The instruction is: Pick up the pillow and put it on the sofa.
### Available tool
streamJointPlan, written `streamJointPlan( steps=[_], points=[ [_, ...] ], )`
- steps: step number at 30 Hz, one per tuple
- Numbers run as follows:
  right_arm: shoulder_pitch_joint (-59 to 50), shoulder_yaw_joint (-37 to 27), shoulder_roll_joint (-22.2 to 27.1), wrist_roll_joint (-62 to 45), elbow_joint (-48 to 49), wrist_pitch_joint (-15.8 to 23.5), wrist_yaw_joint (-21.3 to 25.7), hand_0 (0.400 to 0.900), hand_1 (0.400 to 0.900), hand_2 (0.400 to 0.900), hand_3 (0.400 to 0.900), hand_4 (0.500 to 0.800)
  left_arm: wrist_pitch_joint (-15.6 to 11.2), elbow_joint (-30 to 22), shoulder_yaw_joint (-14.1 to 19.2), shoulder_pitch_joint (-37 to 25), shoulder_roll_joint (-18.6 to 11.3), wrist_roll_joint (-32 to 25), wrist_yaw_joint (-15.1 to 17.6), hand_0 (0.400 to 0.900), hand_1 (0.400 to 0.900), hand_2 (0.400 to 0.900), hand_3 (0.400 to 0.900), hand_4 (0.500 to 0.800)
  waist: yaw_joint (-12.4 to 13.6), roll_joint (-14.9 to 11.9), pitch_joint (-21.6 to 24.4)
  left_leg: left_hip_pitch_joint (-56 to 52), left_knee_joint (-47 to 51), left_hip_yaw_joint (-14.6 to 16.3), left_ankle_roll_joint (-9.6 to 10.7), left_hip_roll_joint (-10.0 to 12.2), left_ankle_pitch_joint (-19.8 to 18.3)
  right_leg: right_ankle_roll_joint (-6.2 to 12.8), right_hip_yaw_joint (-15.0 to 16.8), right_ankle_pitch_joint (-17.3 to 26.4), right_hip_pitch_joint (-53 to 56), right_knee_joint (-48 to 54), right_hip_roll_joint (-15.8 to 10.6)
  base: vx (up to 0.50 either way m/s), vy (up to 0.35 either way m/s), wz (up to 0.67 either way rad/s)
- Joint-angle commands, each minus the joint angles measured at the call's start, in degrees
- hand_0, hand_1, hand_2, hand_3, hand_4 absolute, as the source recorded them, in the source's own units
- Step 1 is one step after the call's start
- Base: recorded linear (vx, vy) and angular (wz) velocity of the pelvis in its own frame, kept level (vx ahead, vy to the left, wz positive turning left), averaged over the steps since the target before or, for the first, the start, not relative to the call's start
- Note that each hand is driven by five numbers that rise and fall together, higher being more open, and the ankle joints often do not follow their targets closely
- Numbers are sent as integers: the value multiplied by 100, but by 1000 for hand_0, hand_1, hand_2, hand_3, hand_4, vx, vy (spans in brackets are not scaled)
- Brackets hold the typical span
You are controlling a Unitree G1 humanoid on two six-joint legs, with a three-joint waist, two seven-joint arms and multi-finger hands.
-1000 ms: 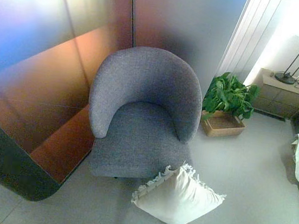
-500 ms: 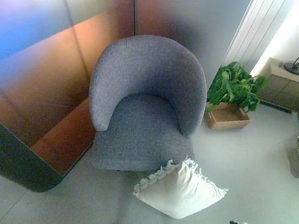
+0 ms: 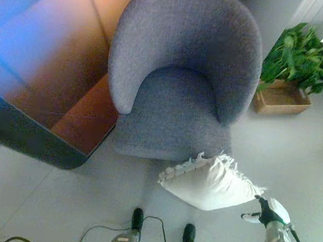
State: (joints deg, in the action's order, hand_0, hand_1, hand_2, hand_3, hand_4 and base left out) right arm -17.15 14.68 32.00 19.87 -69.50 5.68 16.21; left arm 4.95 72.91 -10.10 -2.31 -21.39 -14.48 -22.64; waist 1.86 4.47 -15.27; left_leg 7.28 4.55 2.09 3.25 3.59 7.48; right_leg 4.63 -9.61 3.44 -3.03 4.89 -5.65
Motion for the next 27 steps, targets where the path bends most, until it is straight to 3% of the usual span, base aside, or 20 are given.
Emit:
streamJointPlan(
  steps=[1,8,18,27],
  points=[
    [-793,317,725,-261,341,18,344,900,900,900,900,800,5,82,-352,-179,-271,-399,-120,900,900,900,900,800,96,-121,-404,84,45,-120,-166,-315,-392,18,8,0,-553,-380,13,-132,50,14],
    [-1807,587,1321,-511,486,-26,222,900,900,900,900,800,-162,-50,-398,-258,-328,-834,-118,900,900,900,900,800,236,226,-933,730,45,-221,-135,-433,-143,-62,-113,-98,-1343,-839,-28,-109,62,8],
    [-2866,856,2039,-480,994,-419,48,900,900,900,900,800,-334,-294,-549,-105,-110,-1142,-121,900,900,900,900,800,353,626,-1304,1431,-59,-263,-116,-600,112,-51,-155,-184,-2237,-1378,-174,-85,78,3],
    [-3579,1101,2144,-555,940,-324,-63,900,900,900,900,800,-525,-414,-642,-126,30,-1327,-64,900,900,900,900,800,421,825,-1452,1791,-179,-218,-89,-635,172,-32,-108,-178,-2637,-1542,-232,-42,60,-2]
  ],
)
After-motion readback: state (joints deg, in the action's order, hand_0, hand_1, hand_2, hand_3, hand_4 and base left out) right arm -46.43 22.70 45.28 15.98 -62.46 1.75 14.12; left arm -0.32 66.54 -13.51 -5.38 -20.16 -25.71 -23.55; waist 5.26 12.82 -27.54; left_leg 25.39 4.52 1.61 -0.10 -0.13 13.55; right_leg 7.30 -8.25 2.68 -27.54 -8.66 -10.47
